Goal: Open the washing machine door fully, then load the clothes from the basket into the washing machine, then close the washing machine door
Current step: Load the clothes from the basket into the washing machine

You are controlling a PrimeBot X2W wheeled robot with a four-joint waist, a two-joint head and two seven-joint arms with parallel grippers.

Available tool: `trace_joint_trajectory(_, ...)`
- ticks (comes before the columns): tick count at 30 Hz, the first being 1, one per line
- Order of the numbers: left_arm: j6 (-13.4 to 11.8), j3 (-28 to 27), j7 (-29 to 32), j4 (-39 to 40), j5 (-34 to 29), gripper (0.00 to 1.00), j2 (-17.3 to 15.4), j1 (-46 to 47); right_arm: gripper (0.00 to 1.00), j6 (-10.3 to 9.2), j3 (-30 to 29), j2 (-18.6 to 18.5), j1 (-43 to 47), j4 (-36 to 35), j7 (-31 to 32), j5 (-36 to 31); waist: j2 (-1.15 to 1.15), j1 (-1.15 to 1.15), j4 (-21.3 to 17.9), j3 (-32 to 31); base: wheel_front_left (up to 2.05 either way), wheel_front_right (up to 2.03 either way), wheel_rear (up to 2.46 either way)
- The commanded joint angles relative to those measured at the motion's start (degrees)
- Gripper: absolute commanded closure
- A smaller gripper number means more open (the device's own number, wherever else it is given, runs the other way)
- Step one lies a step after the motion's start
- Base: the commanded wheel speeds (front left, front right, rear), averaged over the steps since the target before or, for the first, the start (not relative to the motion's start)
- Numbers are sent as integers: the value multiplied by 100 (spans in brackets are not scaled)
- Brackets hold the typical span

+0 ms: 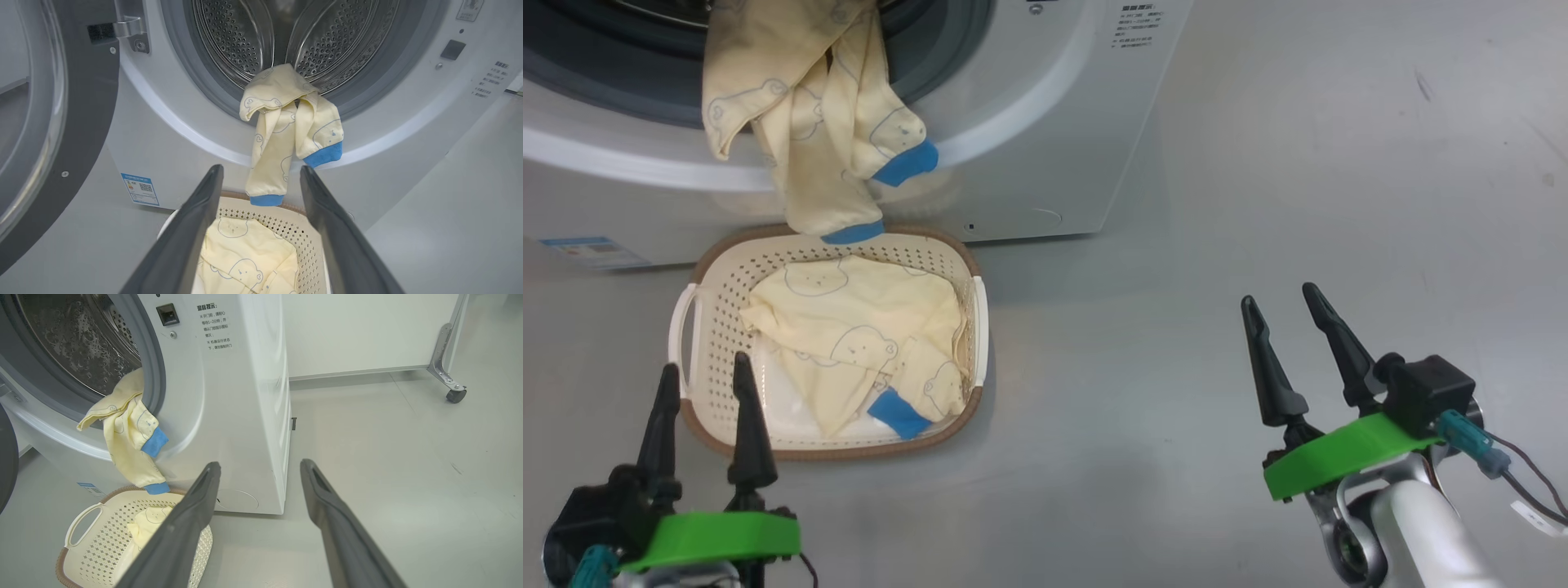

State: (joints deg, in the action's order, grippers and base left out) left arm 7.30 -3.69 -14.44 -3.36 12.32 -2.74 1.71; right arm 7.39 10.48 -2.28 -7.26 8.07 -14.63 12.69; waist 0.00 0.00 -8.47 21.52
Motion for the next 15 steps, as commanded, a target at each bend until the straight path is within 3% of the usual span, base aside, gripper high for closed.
trace_joint_trajectory(1,17,-122,-56,110,29,0,-33,163,0,10,132,-60,-63,-186,-37,47,0,0,-26,39,0,0,0)
trace_joint_trajectory(15,18,504,-56,-614,213,0,-410,1570,0,10,245,-60,-346,-250,-37,159,0,0,-329,572,0,0,0)
